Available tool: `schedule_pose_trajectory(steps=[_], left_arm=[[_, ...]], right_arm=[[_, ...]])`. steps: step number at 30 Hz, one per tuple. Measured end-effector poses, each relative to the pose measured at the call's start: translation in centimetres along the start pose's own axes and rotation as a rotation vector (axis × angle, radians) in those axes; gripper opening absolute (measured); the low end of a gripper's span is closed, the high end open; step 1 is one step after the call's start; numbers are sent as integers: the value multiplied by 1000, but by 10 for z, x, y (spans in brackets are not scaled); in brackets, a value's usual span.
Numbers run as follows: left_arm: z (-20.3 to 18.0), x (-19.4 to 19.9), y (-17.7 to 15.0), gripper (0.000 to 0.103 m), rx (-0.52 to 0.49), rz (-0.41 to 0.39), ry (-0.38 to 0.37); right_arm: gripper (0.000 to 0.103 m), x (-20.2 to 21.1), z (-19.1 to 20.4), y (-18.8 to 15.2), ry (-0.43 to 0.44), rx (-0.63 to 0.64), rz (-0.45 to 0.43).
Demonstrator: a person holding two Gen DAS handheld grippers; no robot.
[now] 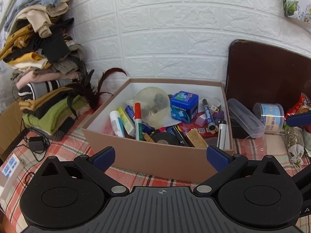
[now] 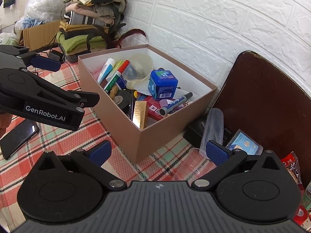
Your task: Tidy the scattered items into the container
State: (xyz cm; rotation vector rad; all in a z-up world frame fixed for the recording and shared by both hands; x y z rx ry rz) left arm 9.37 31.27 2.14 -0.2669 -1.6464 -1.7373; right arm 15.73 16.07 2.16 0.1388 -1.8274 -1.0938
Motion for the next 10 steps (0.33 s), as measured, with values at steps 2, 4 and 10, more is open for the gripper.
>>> schedule_pose_trajectory(steps=[2, 4, 10], left_arm=[[0, -1, -1, 103, -2, 0, 1], [-1, -1, -1, 103, -4, 0, 2], [-4, -1, -4, 103, -16, -9, 11]], right_arm=[[103, 0, 0, 0, 0, -1, 0], [103, 0, 0, -1, 0, -1, 1], [103, -1, -1, -2, -1, -3, 2]])
Point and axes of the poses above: each gripper's, at about its wrist camera, not at the fingertips, and x roughly against the way its jaws point, z to its left, y to its top, the point moved 1 cm from there along -x, roughly the way its jaws point, and after that the axes turned 4 degrees about -x, right-handed, at the moved point
